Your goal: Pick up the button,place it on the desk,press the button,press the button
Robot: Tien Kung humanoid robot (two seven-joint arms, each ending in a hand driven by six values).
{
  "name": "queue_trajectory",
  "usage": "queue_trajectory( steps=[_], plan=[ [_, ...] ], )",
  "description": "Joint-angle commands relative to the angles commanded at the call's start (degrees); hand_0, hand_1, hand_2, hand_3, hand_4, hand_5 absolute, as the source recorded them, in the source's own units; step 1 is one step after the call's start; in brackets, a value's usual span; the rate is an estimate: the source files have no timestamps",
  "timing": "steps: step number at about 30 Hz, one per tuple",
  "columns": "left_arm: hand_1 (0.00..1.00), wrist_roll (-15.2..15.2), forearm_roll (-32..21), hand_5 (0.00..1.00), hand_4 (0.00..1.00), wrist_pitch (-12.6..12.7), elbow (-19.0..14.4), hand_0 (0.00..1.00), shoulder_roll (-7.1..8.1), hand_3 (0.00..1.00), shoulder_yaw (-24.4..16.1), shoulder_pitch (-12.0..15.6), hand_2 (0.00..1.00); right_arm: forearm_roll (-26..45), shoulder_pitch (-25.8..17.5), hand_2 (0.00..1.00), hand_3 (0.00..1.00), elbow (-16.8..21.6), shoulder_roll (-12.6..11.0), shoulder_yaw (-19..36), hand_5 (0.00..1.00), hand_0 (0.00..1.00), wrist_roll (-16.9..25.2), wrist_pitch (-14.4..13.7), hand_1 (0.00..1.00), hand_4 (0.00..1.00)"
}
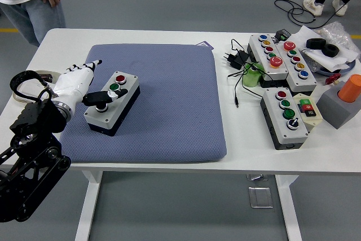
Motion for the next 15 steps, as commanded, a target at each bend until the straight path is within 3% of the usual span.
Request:
queue_trajectory(
  steps=[5, 15],
  plan=[
    [0.998, 0.83, 0.0, 0.822, 0.998, -1.08, 1.78, 0.995, -0.52, 0.998, 0.59, -0.52, 0.998, 0.16, 0.06, 0.545, 0.583, 0.0, 0.01, -0.05, 0.015, 0.629, 0.05, -0.02, 0.499, 0.255],
    [0.998, 1.35, 0.0, 0.829, 0.998, -0.84, 3.21, 0.968, -1.91, 0.998, 1.56, -1.14, 0.998, 0.08, 0.19, 0.545, 0.583, 0.0, -0.03, -0.14, 0.015, 0.629, 0.08, 0.01, 0.499, 0.256]
  ],
)
